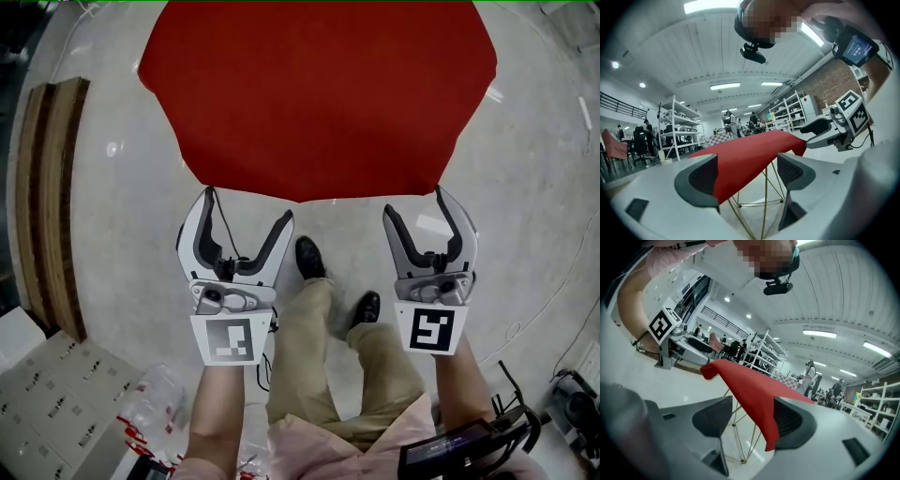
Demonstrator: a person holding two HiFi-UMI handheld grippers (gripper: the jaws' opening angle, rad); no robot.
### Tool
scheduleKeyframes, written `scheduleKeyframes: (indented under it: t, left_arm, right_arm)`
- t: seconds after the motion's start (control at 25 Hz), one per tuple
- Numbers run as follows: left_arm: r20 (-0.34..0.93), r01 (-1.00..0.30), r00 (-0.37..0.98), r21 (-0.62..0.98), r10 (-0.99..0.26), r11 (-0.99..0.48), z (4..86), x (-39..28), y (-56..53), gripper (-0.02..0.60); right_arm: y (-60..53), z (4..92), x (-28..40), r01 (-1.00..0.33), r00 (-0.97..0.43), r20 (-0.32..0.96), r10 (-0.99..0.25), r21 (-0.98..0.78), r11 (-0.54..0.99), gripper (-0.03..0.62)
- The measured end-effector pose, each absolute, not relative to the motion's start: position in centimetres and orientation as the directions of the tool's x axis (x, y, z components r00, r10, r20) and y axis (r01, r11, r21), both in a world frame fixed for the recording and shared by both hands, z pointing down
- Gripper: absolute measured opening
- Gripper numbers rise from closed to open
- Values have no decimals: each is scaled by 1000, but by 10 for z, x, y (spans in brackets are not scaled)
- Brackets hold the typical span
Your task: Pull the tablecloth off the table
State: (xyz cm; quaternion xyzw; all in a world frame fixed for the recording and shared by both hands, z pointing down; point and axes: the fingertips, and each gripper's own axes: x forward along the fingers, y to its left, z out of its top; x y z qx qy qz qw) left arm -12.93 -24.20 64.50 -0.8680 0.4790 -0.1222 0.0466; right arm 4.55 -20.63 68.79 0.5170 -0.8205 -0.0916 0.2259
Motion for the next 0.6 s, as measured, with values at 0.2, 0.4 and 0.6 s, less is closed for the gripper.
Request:
scheduleKeyframes:
  t: [0.2,0.4,0.6]
  left_arm:
    - [152,-833,487,-216,-860,-510,656,-134,-243,370]
    - [135,-845,461,-233,-877,-481,667,-138,-245,370]
    - [127,-848,446,-256,-886,-464,674,-139,-249,370]
  right_arm:
    - [-217,697,43,-729,-336,271,-902,532,431,278]
    - [-226,702,37,-698,-327,271,-905,577,425,278]
    - [-232,699,35,-689,-323,263,-909,594,417,278]
